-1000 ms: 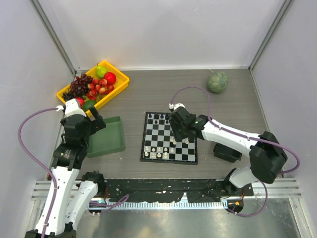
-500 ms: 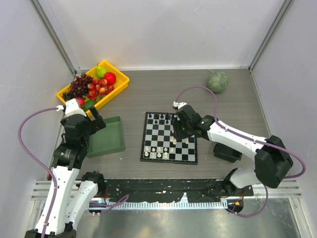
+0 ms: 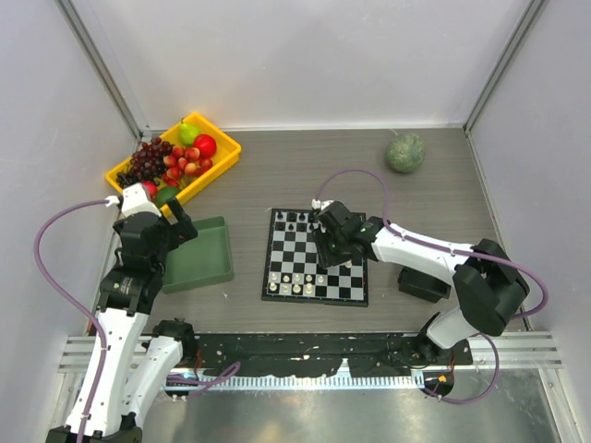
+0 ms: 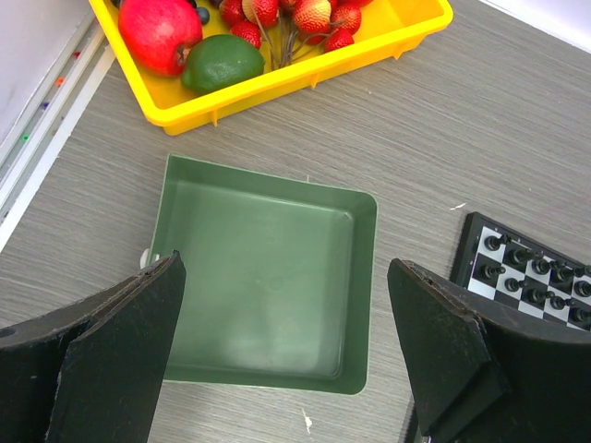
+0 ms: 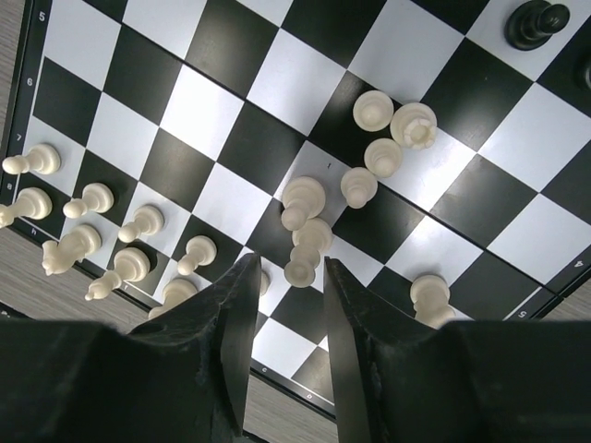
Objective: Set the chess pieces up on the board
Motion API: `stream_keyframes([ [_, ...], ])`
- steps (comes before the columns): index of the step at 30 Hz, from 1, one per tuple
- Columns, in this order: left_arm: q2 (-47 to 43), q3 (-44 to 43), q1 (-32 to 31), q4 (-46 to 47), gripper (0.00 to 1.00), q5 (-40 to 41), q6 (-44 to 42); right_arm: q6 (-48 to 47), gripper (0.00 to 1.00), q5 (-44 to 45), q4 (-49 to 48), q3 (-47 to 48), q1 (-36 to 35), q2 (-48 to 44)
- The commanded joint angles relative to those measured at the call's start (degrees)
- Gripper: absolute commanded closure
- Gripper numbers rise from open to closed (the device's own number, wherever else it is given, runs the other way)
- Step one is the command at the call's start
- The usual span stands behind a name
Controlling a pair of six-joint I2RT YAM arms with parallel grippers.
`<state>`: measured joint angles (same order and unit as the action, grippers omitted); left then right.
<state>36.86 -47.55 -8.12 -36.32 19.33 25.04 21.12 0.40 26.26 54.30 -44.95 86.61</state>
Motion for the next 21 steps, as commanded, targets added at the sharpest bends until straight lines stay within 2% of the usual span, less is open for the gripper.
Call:
stream_keyframes([
  [1, 0.4, -0.7, 0.3, 1.5, 0.01, 0.1, -0.2, -0.6, 0.62, 2.1, -2.1, 2.2, -0.2, 0.9],
  [5, 0.2, -0.6, 0.3, 1.5, 0.01, 0.4, -0.2, -1.1, 0.66, 3.2, -1.7, 2.9, -0.3, 1.5],
  [8, 0.2, -0.4, 0.3, 1.5, 0.01, 0.7, -0.3, -1.4, 0.74, 3.3, -1.5, 3.2, -0.3, 1.2],
  [12, 0.4, -0.5, 0.3, 1.5, 0.01, 0.6, -0.4, -1.8, 0.81, 3.9, -0.1, 3.0, -0.4, -0.2],
  [21, 0.5, -0.4, 0.3, 1.7, 0.01, 0.3, -0.3, -1.8, 0.82, 6.7, 5.0, -1.5, -0.5, -9.9],
])
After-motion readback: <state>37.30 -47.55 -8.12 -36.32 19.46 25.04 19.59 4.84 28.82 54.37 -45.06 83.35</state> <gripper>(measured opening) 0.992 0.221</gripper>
